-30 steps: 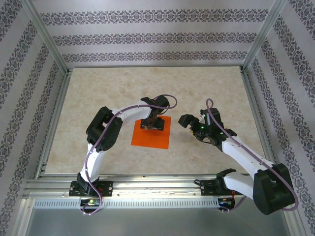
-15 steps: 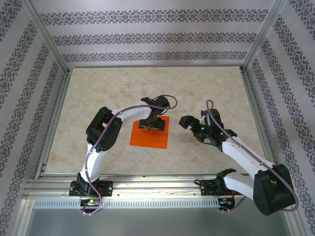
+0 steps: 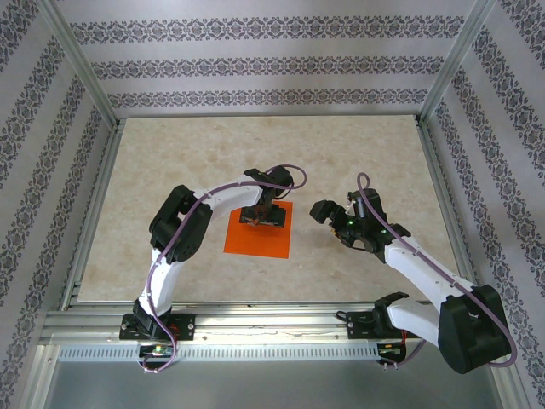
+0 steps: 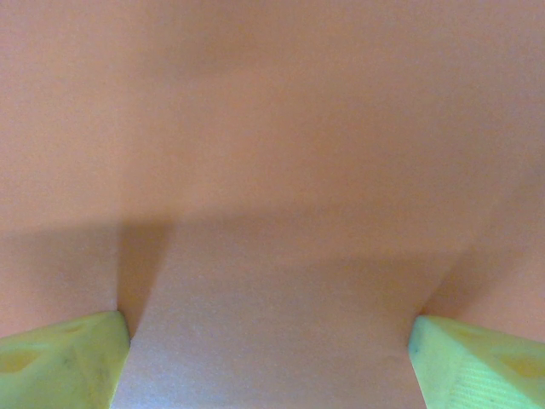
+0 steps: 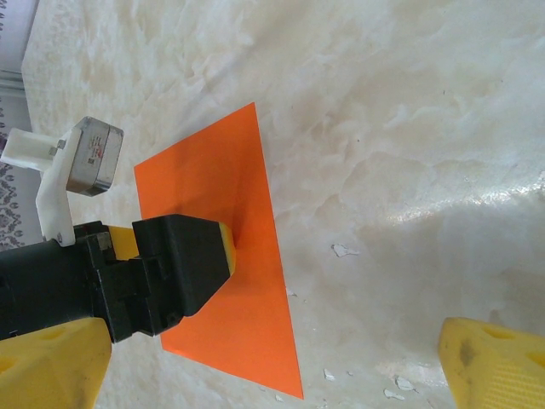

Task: Fold a paper plane with a square sheet of paper (pick it up from the middle)
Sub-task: First fold the square sheet of paper in half at the center of the table.

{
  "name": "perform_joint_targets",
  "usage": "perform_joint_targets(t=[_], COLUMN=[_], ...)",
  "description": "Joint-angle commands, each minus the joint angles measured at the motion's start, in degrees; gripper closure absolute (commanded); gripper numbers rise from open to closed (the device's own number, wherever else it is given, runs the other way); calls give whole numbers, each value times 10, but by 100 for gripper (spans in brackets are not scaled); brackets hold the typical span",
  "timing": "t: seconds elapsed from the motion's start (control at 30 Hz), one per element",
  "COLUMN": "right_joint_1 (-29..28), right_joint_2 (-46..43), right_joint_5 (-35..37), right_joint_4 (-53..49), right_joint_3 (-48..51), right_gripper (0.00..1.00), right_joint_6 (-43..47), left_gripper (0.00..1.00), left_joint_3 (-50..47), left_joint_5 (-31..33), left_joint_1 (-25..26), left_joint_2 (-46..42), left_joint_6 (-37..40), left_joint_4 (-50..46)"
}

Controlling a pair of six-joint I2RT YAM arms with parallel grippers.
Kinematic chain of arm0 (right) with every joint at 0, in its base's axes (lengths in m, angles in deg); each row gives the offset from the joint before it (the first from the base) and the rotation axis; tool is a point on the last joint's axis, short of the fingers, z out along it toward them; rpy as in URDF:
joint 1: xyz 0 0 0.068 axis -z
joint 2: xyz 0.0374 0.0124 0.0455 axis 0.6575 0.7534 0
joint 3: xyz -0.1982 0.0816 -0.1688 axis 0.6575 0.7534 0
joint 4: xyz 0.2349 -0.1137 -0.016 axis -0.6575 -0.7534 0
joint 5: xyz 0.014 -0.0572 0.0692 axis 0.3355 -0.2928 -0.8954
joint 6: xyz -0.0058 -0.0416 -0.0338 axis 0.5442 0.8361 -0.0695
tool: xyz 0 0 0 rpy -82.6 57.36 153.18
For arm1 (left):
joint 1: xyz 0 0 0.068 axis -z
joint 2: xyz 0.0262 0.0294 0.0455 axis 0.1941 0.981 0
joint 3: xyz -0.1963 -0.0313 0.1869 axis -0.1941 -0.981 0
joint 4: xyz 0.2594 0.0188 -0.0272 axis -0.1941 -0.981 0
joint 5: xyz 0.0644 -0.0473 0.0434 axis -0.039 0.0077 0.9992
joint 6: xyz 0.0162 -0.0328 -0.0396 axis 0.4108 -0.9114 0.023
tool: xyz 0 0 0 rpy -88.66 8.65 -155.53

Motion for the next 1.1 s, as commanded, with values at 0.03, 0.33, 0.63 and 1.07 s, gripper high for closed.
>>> perform_joint_targets(t=[0.03, 0.33, 0.63, 1.07], right_joint_1=[-4, 0, 0, -1], right_joint_2=[-16, -10, -15, -23], right_joint_5=[18, 13, 15, 12], right_joint_4=[-2, -8, -10, -9], right_joint_3=[10, 5, 8, 8], right_gripper=[2, 2, 2, 2], right_joint_6=[-12, -11, -14, -17], left_gripper=[13, 16, 20, 52], left_joint_3=[-25, -21, -30, -44], left_joint_5=[-23, -28, -31, -35], left_joint_1=[6, 6, 6, 6], left_joint_2=[56, 71, 60, -8], left_joint_6=[-7, -8, -6, 6], left_joint_4=[-18, -18, -11, 33])
